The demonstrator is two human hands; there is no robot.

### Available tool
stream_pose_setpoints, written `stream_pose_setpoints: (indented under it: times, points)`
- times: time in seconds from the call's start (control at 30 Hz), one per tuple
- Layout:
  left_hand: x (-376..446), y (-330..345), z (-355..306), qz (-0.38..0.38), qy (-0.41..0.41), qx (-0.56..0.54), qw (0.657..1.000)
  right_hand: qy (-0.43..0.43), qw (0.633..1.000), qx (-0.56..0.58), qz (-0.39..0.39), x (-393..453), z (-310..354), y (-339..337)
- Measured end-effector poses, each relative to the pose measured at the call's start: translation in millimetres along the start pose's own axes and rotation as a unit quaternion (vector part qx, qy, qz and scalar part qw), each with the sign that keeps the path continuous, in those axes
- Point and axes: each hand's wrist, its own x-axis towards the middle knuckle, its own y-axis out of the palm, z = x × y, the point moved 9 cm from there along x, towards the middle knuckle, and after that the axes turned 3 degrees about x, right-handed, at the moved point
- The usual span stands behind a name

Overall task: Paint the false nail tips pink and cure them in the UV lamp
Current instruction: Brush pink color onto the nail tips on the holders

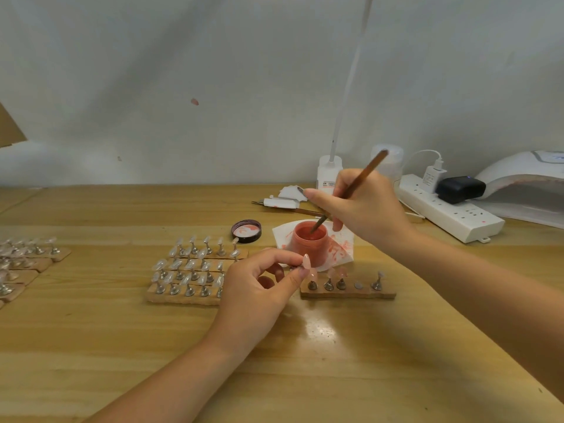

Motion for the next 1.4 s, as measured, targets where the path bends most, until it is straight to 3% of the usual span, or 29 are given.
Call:
stream_pose_setpoints:
  times: [0.13, 0.33, 0.5, 0.7, 1.17, 1.4]
  points:
    - [0, 1, -3, 0.005, 0.002, -0.008, 1.000, 0.012, 0.995, -0.090, 0.043, 8, -7, 15]
    - [0, 1, -2, 0.007, 0.006, -0.004, 1.000, 0.036, 0.988, -0.126, 0.083, 6, -15, 28]
    - [-1, 2, -4, 0.006, 0.009, -0.014, 1.000, 0.032, 0.998, -0.055, 0.027, 11, -11, 10]
    - [0, 1, -4, 0.002, 0.018, -0.006, 1.000, 0.153, 0.986, 0.069, -0.012, 7, -42, -6]
    - [1, 1, 2, 0.008, 0.007, -0.005, 1.000, 0.223, 0.967, 0.111, -0.053, -2, -59, -27]
    - [1, 1, 1, 0.006, 0.018, -0.005, 1.000, 0.242, 0.962, 0.118, -0.039, -7, -61, -15]
